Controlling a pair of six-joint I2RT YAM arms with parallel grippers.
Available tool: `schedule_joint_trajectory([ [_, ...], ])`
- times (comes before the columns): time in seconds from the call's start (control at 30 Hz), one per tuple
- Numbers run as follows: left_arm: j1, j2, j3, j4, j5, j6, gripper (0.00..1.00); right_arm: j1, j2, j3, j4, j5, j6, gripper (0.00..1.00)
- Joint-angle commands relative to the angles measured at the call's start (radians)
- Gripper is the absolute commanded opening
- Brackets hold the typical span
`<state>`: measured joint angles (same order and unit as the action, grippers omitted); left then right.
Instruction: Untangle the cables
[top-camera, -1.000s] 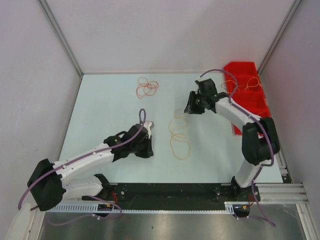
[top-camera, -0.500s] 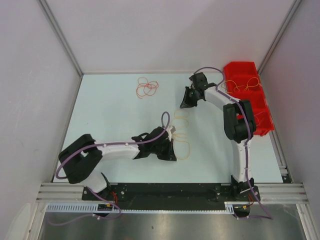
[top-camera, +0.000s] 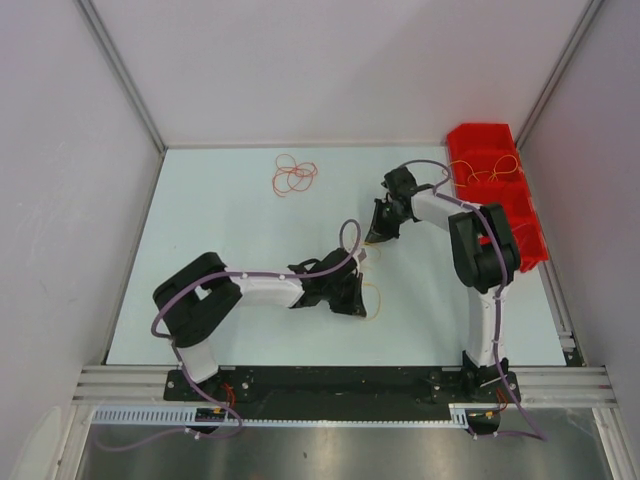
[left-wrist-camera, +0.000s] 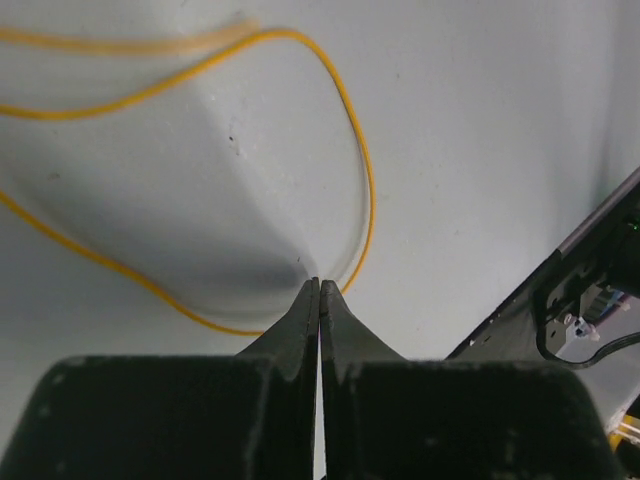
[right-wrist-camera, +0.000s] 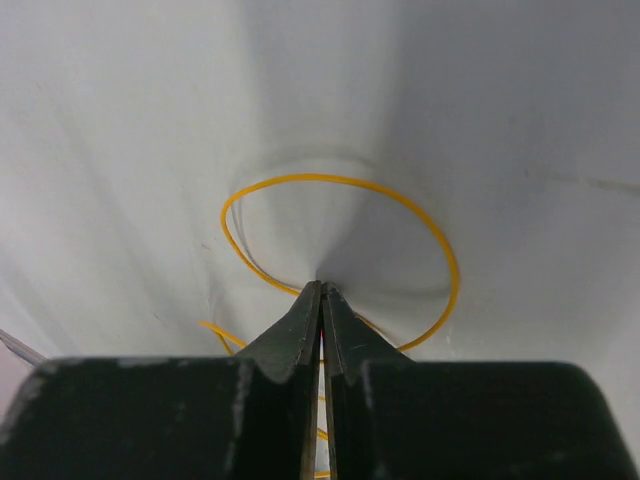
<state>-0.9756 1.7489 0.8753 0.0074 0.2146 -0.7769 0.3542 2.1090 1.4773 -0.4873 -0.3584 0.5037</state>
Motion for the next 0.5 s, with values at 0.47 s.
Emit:
schedule_joint_trajectory([
  [0.47,0.149,0.089,0.189,-0.133,-0.127,0.189,0.0,0.181,-0.375,-0.44,0.013,0.056,0.107,0.06],
])
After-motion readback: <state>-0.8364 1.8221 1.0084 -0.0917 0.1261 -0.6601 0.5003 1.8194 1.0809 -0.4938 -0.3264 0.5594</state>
